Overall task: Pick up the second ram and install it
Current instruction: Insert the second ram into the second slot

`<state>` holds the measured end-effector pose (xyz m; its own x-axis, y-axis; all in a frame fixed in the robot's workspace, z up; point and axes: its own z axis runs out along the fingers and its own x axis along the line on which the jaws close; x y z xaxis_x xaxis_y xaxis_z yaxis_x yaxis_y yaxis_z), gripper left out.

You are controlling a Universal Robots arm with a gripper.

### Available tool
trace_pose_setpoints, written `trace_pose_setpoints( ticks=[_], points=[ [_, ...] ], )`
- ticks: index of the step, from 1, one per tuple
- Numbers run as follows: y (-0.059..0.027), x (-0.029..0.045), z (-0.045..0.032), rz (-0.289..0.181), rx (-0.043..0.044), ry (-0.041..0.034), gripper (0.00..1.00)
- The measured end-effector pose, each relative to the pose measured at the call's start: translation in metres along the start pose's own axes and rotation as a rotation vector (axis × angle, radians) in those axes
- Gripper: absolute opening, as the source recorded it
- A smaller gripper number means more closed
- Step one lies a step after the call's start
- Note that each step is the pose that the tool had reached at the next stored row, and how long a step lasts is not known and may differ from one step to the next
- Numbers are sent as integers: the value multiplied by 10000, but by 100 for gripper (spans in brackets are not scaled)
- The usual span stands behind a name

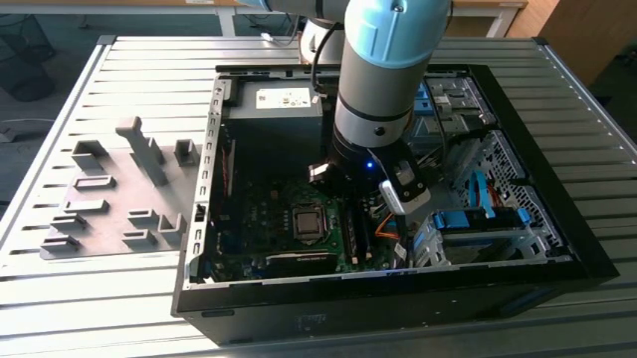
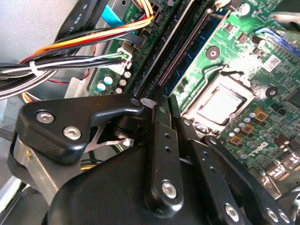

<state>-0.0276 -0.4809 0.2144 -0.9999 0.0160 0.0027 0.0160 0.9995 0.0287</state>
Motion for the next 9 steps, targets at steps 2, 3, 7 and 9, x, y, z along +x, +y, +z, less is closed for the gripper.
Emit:
trace_pose_setpoints(
  ticks=[2, 3, 7, 9],
  points=[
    [0, 0, 1, 0, -1, 0, 14],
    [0, 0, 1, 0, -1, 0, 15],
    [0, 0, 1, 0, 0, 0, 22],
    [0, 0, 1, 0, 0, 0, 22]
  ],
)
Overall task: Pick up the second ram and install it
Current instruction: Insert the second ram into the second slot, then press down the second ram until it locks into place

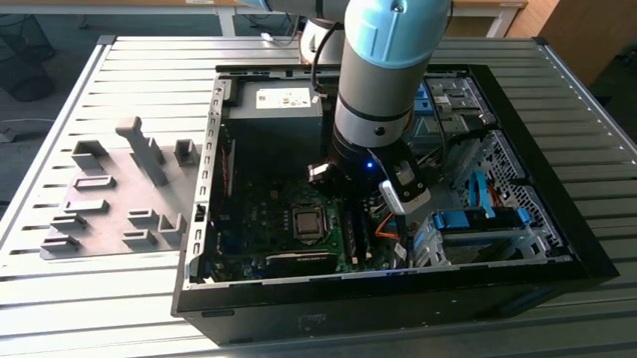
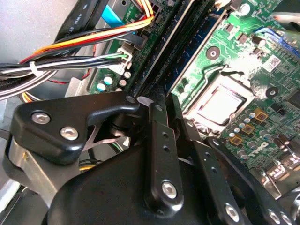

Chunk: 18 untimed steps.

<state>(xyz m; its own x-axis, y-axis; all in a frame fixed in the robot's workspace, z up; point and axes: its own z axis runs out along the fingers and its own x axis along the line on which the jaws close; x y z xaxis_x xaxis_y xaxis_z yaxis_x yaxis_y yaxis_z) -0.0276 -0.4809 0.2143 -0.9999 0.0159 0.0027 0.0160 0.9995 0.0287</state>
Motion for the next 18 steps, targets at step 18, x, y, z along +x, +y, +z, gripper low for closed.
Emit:
trace_pose_setpoints(
  ticks=[18],
  points=[
    [6, -1, -219, 1, 1, 20, 11]
  ],
)
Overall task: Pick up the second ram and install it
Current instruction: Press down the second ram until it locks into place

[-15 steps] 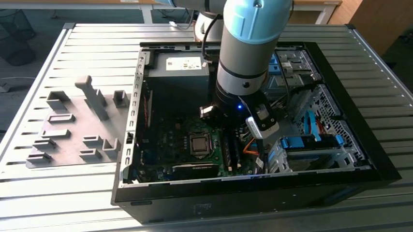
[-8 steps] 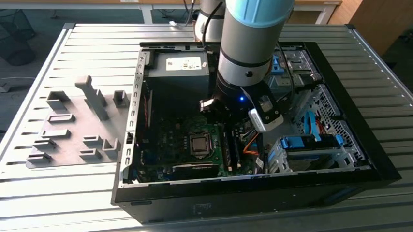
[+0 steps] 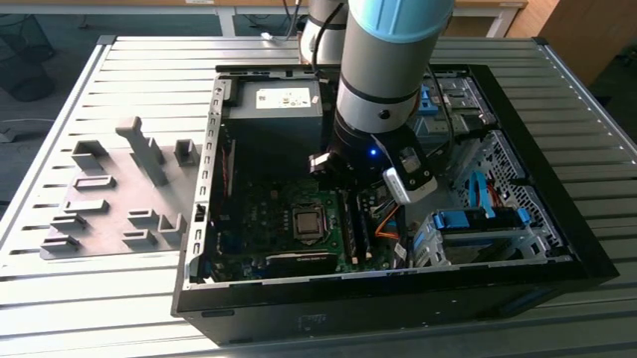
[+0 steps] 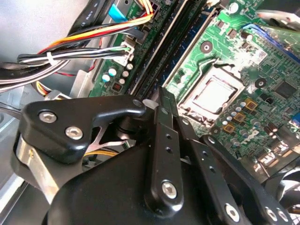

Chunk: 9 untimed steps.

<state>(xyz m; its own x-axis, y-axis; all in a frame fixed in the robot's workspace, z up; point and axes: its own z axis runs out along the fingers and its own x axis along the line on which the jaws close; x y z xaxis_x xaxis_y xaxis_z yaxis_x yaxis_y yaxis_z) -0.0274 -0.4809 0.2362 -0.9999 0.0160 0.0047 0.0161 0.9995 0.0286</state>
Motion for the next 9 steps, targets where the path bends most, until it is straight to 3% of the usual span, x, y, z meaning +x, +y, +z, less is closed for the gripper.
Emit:
trace_pose_setpoints(
  ticks=[9],
  points=[
    [-4, -2, 138, -1, -1, -1, 11]
  ],
)
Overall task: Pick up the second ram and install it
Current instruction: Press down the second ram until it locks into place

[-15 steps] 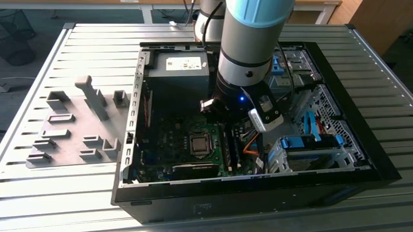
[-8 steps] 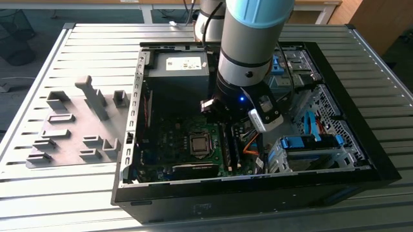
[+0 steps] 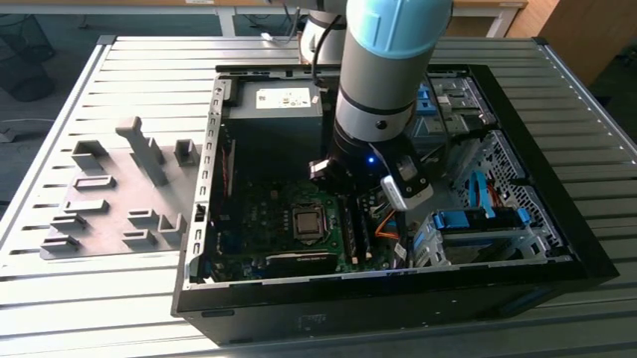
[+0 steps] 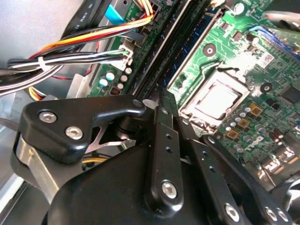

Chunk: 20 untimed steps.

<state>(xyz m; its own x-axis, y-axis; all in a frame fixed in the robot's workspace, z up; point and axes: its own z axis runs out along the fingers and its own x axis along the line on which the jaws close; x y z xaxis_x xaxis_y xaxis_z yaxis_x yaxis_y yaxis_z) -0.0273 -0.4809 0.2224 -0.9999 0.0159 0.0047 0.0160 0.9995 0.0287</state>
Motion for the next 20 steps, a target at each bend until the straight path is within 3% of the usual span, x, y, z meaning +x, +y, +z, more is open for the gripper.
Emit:
trace_pose_setpoints(
  ticks=[10, 13, 16, 20],
  points=[
    [-2, 0, 72, 1, 11, 8, 11],
    [4, -1, 13, 1, -29, -4, 11],
    [3, 0, -88, 1, -5, 4, 11],
    [4, 1, -110, 1, -3, 5, 11]
  ],
)
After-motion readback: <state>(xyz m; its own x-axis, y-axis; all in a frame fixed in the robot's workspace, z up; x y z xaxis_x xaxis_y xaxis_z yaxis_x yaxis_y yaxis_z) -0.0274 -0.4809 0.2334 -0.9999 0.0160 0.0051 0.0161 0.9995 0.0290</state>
